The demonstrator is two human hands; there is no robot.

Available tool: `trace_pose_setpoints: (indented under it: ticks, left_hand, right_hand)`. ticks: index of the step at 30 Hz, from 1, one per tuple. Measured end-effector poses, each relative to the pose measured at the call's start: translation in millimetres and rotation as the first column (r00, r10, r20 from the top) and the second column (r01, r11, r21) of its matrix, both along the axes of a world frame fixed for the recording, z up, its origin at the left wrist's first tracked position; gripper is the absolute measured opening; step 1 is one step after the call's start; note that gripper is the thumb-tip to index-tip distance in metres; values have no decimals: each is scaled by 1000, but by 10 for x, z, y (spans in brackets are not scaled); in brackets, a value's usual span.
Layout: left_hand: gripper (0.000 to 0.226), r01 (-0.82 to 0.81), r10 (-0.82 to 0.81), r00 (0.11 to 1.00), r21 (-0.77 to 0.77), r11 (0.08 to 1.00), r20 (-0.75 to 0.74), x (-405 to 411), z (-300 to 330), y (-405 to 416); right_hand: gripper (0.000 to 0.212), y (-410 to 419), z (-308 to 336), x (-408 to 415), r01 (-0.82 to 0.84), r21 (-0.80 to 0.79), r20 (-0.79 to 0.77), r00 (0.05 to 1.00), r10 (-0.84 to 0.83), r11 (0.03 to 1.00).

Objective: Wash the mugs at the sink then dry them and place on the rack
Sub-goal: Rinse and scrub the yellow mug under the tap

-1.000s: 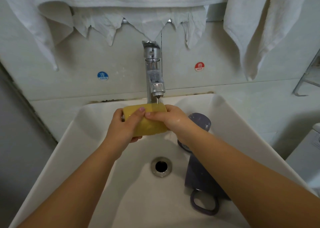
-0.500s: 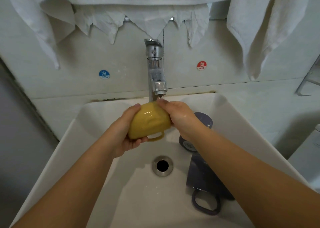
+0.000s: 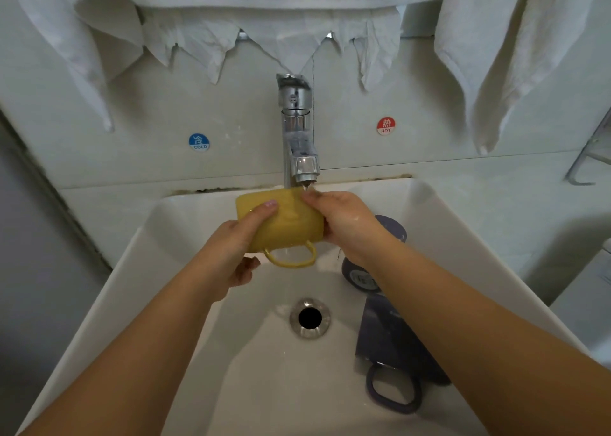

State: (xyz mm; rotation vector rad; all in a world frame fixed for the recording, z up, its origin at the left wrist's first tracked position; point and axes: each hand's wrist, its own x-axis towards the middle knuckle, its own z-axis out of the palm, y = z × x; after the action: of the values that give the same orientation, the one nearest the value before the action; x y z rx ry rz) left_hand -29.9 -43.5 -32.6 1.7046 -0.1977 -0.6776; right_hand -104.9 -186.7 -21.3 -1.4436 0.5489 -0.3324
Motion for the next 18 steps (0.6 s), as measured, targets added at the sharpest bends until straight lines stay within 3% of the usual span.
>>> trace_pose_setpoints:
  ticks: [3,9,11,15,18]
  left_hand:
    - [60,8,0,990,-57,998,143,-14,-35,-12]
    - [59,-102,102,995,-95,990,-3,94,-19,-7]
    - [62,-112,113,994,-82,990,10,105,-36,-5]
    - [58,-115,122,988,-80,990,91,83,-64,-39]
    - [57,-176,182,982,-103,979,55,78,-49,-48]
  right_hand:
    - [35,-21,-8,20,0,45,-13,1000,0,999]
    - [19,-31,41,-128,-325,138,56,946,320,936]
    - [22,-22,29,-123,-298,103,40,954,296,949]
    - [27,19,5,-52,-47,81,-11,999,48,996]
    - [14,1,-38,-35,-117,41,5,993,117,992]
